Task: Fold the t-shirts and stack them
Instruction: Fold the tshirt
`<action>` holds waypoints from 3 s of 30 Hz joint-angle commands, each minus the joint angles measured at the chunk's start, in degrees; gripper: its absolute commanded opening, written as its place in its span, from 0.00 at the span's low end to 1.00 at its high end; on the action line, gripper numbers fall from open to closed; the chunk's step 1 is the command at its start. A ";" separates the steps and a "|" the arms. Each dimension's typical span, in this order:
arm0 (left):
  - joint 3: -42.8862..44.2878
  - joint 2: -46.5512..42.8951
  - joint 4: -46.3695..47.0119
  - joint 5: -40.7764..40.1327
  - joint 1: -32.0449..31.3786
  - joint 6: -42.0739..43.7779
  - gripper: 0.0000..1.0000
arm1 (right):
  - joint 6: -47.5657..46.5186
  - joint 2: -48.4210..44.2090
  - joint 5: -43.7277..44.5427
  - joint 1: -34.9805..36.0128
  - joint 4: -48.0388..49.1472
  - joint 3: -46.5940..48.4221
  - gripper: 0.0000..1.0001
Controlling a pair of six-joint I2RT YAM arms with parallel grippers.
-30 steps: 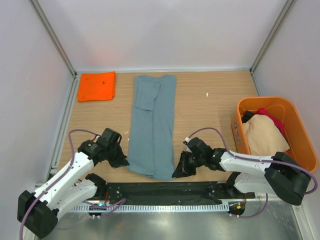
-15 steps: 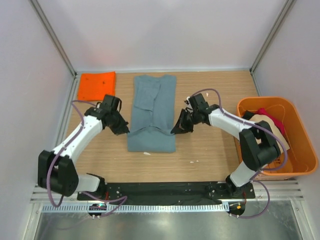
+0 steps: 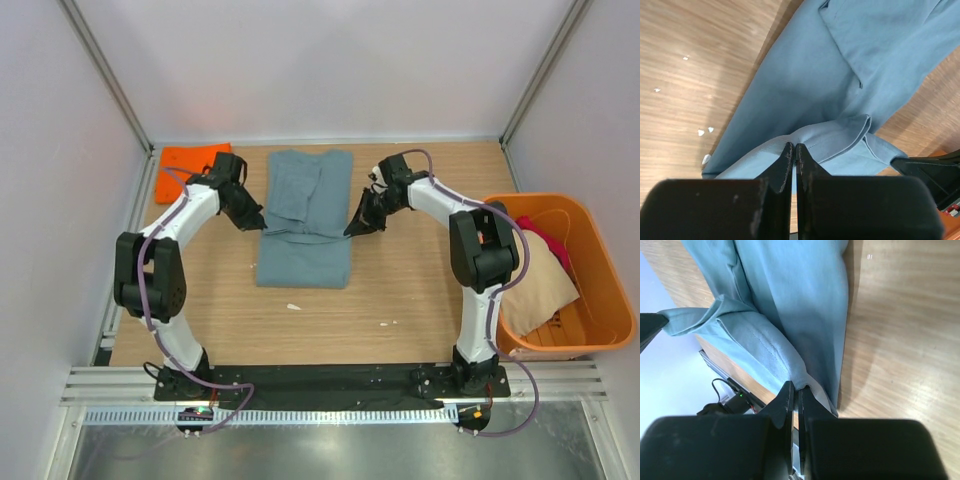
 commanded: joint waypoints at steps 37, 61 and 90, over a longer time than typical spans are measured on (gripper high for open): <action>31.36 17.23 -10.47 -8.27 3.58 13.15 0.32 | -4.18 21.12 -4.19 -8.02 -9.47 36.23 0.53; -11.96 -12.39 4.04 7.64 -4.16 21.68 0.17 | -10.53 -14.48 -2.32 1.21 9.53 -23.42 0.25; -22.51 -6.07 13.08 19.24 7.88 23.18 0.25 | -7.71 -4.20 -11.99 1.82 22.28 -23.78 0.33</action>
